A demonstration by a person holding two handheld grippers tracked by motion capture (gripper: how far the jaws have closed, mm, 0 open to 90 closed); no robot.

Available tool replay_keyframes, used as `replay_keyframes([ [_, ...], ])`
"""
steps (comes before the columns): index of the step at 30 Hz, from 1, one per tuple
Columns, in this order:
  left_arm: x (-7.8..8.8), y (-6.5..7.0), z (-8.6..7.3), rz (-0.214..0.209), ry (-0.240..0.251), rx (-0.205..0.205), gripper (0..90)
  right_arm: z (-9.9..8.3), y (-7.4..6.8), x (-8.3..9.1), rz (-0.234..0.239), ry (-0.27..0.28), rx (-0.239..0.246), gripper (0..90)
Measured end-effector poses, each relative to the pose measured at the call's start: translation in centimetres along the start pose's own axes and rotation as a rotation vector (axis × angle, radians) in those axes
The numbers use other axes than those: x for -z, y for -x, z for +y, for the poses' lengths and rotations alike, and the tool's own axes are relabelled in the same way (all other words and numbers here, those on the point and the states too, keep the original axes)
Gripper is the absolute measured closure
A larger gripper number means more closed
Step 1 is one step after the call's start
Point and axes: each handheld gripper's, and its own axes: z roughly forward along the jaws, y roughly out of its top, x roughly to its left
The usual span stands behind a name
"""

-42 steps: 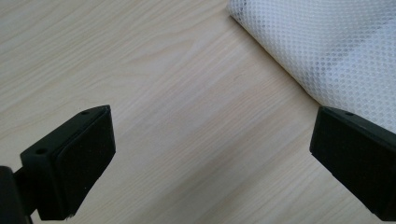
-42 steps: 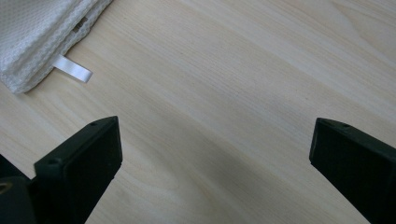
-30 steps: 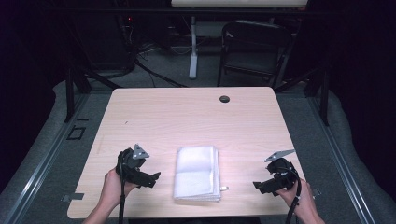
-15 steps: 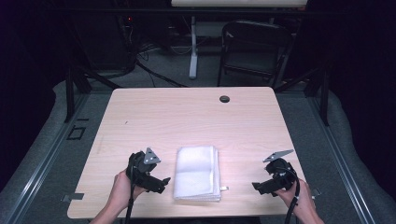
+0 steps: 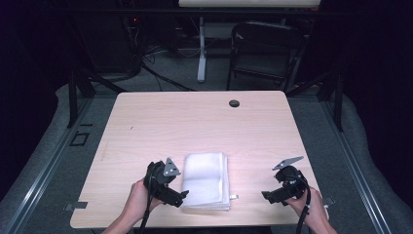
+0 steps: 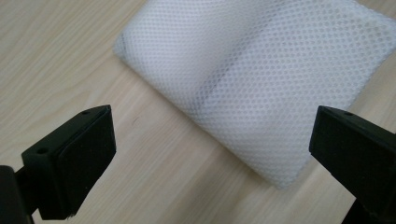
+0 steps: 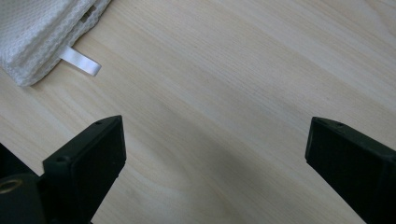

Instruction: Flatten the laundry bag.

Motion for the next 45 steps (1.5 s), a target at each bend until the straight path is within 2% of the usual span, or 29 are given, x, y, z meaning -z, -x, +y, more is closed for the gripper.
replay_keyframes([
  [6,-0.8,1.3,0.7,-0.027,-0.008,-0.044,1.1,0.0,-0.1,-0.1,-0.014,-0.002,0.001,5.2],
  [8,-1.1,1.8,1.0,-0.038,-0.009,-0.055,1.5,0.0,-0.1,-0.1,-0.005,-0.004,0.001,5.7],
  [9,-1.4,2.3,1.3,-0.057,-0.010,-0.070,1.7,0.1,-0.1,-0.2,0.005,-0.006,0.000,5.9],
  [11,-1.6,2.6,1.4,-0.062,-0.011,-0.077,1.7,0.1,-0.2,-0.2,0.003,-0.008,-0.003,6.0],
  [12,-2.0,3.3,1.8,-0.077,-0.022,-0.109,1.7,0.2,-0.1,-0.2,0.006,-0.014,0.006,6.3],
  [14,-2.3,3.6,2.0,-0.086,-0.024,-0.119,1.7,0.2,-0.1,-0.4,0.012,-0.010,0.005,6.4],
  [16,-3.2,4.6,2.5,-0.106,-0.039,-0.160,1.8,0.2,-0.1,-0.4,0.018,-0.013,0.007,6.6],
  [18,-3.7,5.0,2.9,-0.117,-0.046,-0.181,2.7,0.2,-0.1,-0.4,0.018,-0.013,0.008,6.8],
  [21,-4.4,5.3,3.2,-0.134,-0.056,-0.196,4.7,0.2,-0.2,-0.4,0.019,-0.014,0.005,7.0],
  [25,-5.7,6.1,3.5,-0.160,-0.075,-0.231,12.2,0.2,-0.2,-0.4,0.017,-0.019,0.011,7.5],
  [29,-6.3,6.5,3.6,-0.156,-0.078,-0.240,16.7,0.2,-0.3,-0.5,0.042,-0.009,0.002,8.2],
  [30,-6.8,6.6,3.7,-0.157,-0.099,-0.252,18.3,0.2,-0.3,-0.5,0.043,-0.012,0.005,8.5],
  [34,-7.6,6.8,3.7,-0.158,-0.124,-0.262,21.4,0.3,-0.4,-0.5,0.044,-0.021,0.010,9.3],
  [35,-7.8,6.9,3.7,-0.157,-0.129,-0.264,21.9,0.2,-0.5,-0.6,0.056,-0.013,0.006,9.5],
  [36,-8.2,7.1,3.6,-0.143,-0.139,-0.286,22.1,0.2,-0.5,-0.5,0.051,-0.015,0.008,9.5],
  [39,-8.4,7.3,3.6,-0.139,-0.147,-0.297,24.4,0.3,-0.4,-0.6,0.054,-0.038,0.022,9.9],
  [40,-8.4,7.3,3.7,-0.140,-0.138,-0.298,24.4,0.3,-0.4,-0.6,0.054,-0.038,0.022,9.9],
  [41,-8.4,7.3,3.6,-0.146,-0.137,-0.303,27.8,0.3,-0.6,-0.7,0.076,-0.024,0.008,10.7],
  [43,-8.4,7.3,3.6,-0.144,-0.131,-0.305,29.6,0.3,-0.6,-0.7,0.071,-0.026,0.012,11.5],
  [45,-8.4,7.1,3.6,-0.168,-0.124,-0.300,33.1,0.3,-0.6,-0.7,0.071,-0.033,0.018,11.8],
])
